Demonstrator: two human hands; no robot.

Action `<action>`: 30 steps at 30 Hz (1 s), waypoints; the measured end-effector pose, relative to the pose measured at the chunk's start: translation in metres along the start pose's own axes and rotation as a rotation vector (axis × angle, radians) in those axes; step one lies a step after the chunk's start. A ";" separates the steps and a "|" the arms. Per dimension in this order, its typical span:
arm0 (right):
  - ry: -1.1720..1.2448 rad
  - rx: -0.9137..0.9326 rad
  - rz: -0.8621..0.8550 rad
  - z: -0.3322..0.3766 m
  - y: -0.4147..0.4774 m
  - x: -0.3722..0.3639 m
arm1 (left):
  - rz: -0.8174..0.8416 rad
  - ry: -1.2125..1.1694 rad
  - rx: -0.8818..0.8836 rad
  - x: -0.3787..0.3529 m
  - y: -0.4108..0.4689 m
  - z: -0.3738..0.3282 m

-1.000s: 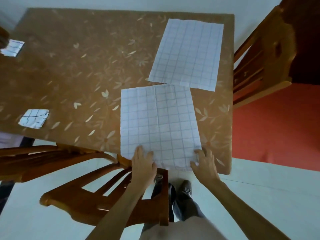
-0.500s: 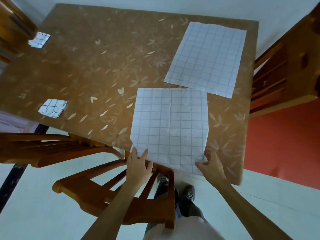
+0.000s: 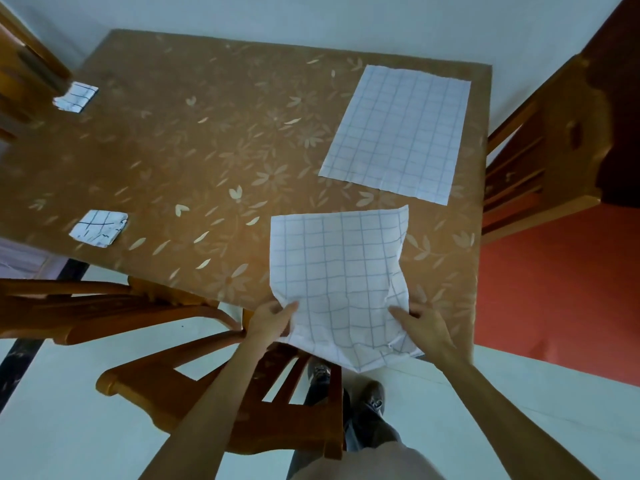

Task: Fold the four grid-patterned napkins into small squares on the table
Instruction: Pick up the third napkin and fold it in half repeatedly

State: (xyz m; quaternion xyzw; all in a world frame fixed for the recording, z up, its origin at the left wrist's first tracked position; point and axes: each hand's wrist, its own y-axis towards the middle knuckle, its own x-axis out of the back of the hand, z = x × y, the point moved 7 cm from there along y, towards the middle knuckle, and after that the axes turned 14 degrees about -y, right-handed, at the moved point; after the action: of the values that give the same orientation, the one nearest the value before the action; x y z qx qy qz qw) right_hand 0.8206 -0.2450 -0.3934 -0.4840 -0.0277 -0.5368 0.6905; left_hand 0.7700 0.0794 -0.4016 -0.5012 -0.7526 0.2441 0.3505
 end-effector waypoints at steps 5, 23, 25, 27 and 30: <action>-0.050 -0.031 -0.022 0.001 -0.010 0.024 | 0.044 -0.064 0.016 0.003 -0.004 -0.010; 0.139 0.297 -0.097 0.103 -0.063 0.088 | 0.042 -0.261 -0.368 0.105 -0.091 -0.108; 0.165 0.321 -0.127 0.114 -0.070 0.098 | 0.044 -0.272 -0.392 0.118 -0.096 -0.121; 0.224 0.356 -0.174 0.127 -0.081 0.108 | 0.069 -0.294 -0.437 0.130 -0.097 -0.138; 0.368 0.424 -0.234 0.151 -0.100 0.119 | 0.081 -0.328 -0.518 0.148 -0.098 -0.172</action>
State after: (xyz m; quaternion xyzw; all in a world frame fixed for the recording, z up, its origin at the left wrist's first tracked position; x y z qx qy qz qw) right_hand 0.8672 -0.2201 -0.1829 -0.2173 -0.0690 -0.6735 0.7031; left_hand 0.8083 0.1817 -0.1799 -0.5575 -0.8156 0.1354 0.0749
